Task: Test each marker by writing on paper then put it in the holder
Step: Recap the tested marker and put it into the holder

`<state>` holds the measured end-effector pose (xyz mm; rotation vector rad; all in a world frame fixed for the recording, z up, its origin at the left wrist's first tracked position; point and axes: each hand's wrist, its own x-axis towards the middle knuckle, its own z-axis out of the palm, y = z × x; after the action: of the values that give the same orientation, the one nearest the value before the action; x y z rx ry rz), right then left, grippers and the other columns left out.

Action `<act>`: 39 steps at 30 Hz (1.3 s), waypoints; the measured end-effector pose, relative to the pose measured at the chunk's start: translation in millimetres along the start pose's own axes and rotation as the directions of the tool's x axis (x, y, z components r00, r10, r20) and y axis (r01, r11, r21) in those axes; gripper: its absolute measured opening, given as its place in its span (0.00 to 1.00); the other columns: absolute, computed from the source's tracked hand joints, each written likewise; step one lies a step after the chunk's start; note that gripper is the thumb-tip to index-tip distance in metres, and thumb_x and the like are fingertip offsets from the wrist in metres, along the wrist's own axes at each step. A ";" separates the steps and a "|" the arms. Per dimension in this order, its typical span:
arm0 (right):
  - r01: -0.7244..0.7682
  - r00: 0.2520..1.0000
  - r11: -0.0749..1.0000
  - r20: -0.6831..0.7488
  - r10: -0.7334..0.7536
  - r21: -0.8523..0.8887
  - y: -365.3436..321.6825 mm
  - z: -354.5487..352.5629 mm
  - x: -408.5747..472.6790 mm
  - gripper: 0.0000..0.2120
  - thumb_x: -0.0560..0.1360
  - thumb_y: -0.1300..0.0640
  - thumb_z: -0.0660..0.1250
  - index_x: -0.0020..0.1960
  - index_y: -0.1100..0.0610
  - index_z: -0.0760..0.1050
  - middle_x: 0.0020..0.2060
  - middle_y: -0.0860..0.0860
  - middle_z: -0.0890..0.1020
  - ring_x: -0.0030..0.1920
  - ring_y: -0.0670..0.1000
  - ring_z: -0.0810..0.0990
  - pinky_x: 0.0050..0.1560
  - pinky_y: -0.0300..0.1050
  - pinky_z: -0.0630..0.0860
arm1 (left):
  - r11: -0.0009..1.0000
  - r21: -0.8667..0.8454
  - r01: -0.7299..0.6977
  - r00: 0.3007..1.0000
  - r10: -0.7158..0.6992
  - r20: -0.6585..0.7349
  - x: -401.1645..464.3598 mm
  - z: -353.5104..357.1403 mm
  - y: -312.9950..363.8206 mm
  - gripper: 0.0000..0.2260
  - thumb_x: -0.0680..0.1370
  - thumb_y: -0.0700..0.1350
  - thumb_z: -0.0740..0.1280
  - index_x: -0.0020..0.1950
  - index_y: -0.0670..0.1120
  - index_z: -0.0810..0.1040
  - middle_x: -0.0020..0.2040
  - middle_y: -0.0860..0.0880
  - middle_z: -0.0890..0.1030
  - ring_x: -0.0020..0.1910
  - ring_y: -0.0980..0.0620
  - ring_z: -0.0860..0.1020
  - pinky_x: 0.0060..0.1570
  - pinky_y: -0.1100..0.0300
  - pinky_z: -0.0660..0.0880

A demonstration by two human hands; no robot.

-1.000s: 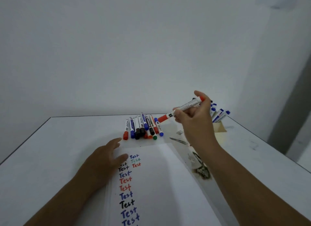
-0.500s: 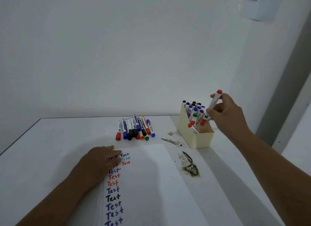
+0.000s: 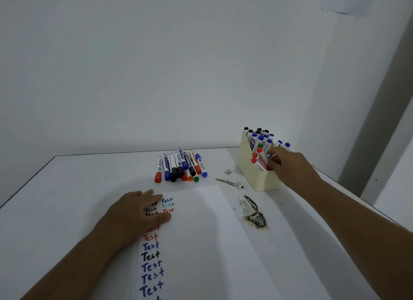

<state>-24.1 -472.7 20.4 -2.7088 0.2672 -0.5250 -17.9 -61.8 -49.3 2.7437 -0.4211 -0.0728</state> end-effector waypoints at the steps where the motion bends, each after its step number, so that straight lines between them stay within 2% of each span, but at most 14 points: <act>1: -0.011 0.999 1.000 -0.033 0.011 0.021 -0.7 1.2 -3.8 0.14 0.82 0.54 0.63 0.67 0.49 0.74 0.59 0.51 0.84 0.52 0.52 0.81 0.48 0.45 0.77 | 1.000 -0.011 -0.002 1.000 0.002 -0.008 0.8 0.3 -0.4 0.49 0.59 0.84 0.48 0.77 0.64 0.63 0.79 0.60 0.60 0.78 0.54 0.57 0.75 0.50 0.58; 3: -0.007 0.986 0.995 -0.163 0.024 0.102 -5.7 3.7 -15.2 0.15 0.81 0.56 0.65 0.67 0.51 0.75 0.58 0.52 0.83 0.54 0.52 0.80 0.50 0.46 0.76 | 0.999 -0.031 -0.009 1.000 0.009 -0.025 2.1 1.1 -0.9 0.49 0.59 0.84 0.51 0.75 0.63 0.65 0.78 0.59 0.62 0.77 0.54 0.59 0.75 0.51 0.59; 6: 0.181 0.911 0.958 -0.406 -0.077 0.224 -30.5 12.0 -44.8 0.12 0.79 0.59 0.68 0.62 0.52 0.78 0.55 0.46 0.81 0.57 0.50 0.77 0.57 0.37 0.68 | 0.999 -0.047 -0.004 0.998 0.001 -0.067 4.8 1.9 -1.5 0.40 0.66 0.78 0.59 0.74 0.61 0.69 0.77 0.58 0.66 0.75 0.54 0.63 0.73 0.52 0.63; 8: 0.327 0.866 0.905 -0.468 -0.173 0.271 -58.4 20.4 -62.9 0.12 0.78 0.62 0.68 0.60 0.52 0.79 0.53 0.42 0.79 0.57 0.47 0.75 0.60 0.33 0.65 | 0.999 -0.035 -0.001 0.997 -0.002 -0.079 6.1 3.3 -2.5 0.39 0.67 0.77 0.60 0.73 0.61 0.70 0.76 0.59 0.66 0.74 0.55 0.64 0.72 0.52 0.64; 9: 0.384 0.856 0.875 -0.468 -0.218 0.294 -72.8 25.9 -68.9 0.12 0.77 0.62 0.68 0.59 0.53 0.79 0.52 0.42 0.79 0.57 0.46 0.75 0.61 0.34 0.66 | 1.000 -0.023 0.000 0.997 -0.002 -0.078 6.0 3.9 -2.6 0.38 0.67 0.77 0.60 0.74 0.62 0.70 0.76 0.59 0.66 0.74 0.55 0.64 0.72 0.52 0.64; 11: 0.432 0.874 0.820 -0.399 -0.277 0.376 -100.6 37.0 -75.9 0.11 0.77 0.61 0.68 0.58 0.52 0.79 0.53 0.41 0.79 0.56 0.44 0.76 0.60 0.38 0.72 | 1.000 -0.010 0.001 0.997 -0.001 -0.074 5.7 4.1 -1.6 0.38 0.67 0.77 0.59 0.74 0.62 0.69 0.76 0.59 0.66 0.74 0.55 0.64 0.72 0.52 0.63; 15: 0.212 0.975 0.739 -0.089 -0.203 0.639 -145.0 59.8 -71.2 0.09 0.77 0.58 0.70 0.55 0.48 0.79 0.49 0.41 0.82 0.51 0.40 0.80 0.51 0.32 0.77 | 1.000 -0.010 0.006 0.996 -0.007 -0.086 3.1 3.2 2.5 0.39 0.66 0.78 0.57 0.73 0.63 0.69 0.76 0.60 0.66 0.74 0.56 0.64 0.72 0.53 0.62; 19: -0.033 0.991 0.598 0.101 -0.082 0.801 -158.0 95.2 -63.1 0.07 0.75 0.58 0.71 0.52 0.48 0.80 0.43 0.47 0.85 0.47 0.49 0.84 0.54 0.54 0.83 | 1.000 -0.015 0.001 0.995 -0.002 -0.102 -0.1 3.5 2.2 0.34 0.70 0.76 0.60 0.73 0.63 0.69 0.76 0.61 0.66 0.73 0.57 0.64 0.72 0.53 0.63; 22: -0.153 0.978 0.578 0.205 -0.025 0.802 -153.7 114.4 -63.3 0.07 0.76 0.58 0.71 0.50 0.47 0.79 0.43 0.49 0.86 0.47 0.52 0.85 0.55 0.55 0.83 | 1.000 -0.024 0.006 0.995 -0.008 -0.097 -2.2 1.5 2.1 0.33 0.71 0.75 0.61 0.73 0.64 0.68 0.76 0.61 0.65 0.74 0.57 0.63 0.73 0.53 0.63; 28: -0.157 0.964 0.606 0.253 -0.076 0.780 -145.2 124.1 -57.3 0.05 0.77 0.55 0.71 0.51 0.46 0.79 0.44 0.47 0.85 0.46 0.49 0.84 0.54 0.48 0.83 | 0.997 -0.052 0.059 0.987 -0.066 -0.146 -3.2 2.4 7.9 0.28 0.74 0.69 0.64 0.72 0.63 0.71 0.75 0.62 0.67 0.72 0.60 0.64 0.70 0.56 0.64; 31: -0.147 0.966 0.602 0.245 -0.083 0.784 -145.6 127.1 -54.6 0.04 0.78 0.55 0.70 0.52 0.47 0.78 0.44 0.47 0.84 0.47 0.48 0.83 0.54 0.46 0.82 | 0.992 -0.061 0.106 0.972 -0.116 -0.205 2.3 -0.4 11.8 0.27 0.75 0.68 0.63 0.71 0.60 0.72 0.70 0.59 0.73 0.62 0.61 0.71 0.62 0.61 0.69; 33: -0.115 0.969 0.634 0.228 -0.099 0.765 -146.7 128.4 -53.5 0.05 0.79 0.55 0.69 0.52 0.45 0.77 0.44 0.46 0.83 0.46 0.46 0.82 0.50 0.39 0.80 | 0.989 -0.035 0.144 0.962 -0.148 -0.230 10.9 -1.5 14.3 0.27 0.75 0.68 0.64 0.71 0.59 0.72 0.67 0.57 0.77 0.58 0.60 0.75 0.60 0.60 0.73; 36: -0.071 0.971 0.666 0.205 -0.125 0.743 -146.6 129.8 -54.2 0.07 0.80 0.56 0.68 0.51 0.43 0.75 0.43 0.42 0.81 0.44 0.43 0.80 0.44 0.29 0.74 | 0.979 0.115 0.168 0.964 -0.139 -0.227 28.8 -2.7 19.7 0.30 0.75 0.71 0.61 0.74 0.62 0.66 0.68 0.57 0.75 0.62 0.56 0.73 0.62 0.55 0.73; 39: -0.073 0.970 0.657 0.206 -0.127 0.750 -145.6 127.5 -55.0 0.06 0.80 0.56 0.68 0.55 0.46 0.77 0.43 0.41 0.80 0.44 0.40 0.79 0.42 0.27 0.71 | 0.971 0.184 0.152 0.978 -0.121 -0.171 45.8 -6.2 24.4 0.32 0.76 0.72 0.57 0.78 0.63 0.59 0.73 0.56 0.67 0.68 0.53 0.68 0.63 0.52 0.71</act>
<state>-7.7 -285.2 -50.8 -1.9100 -0.0661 -0.2193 19.6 -95.1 -34.6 2.9427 -0.2033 0.1601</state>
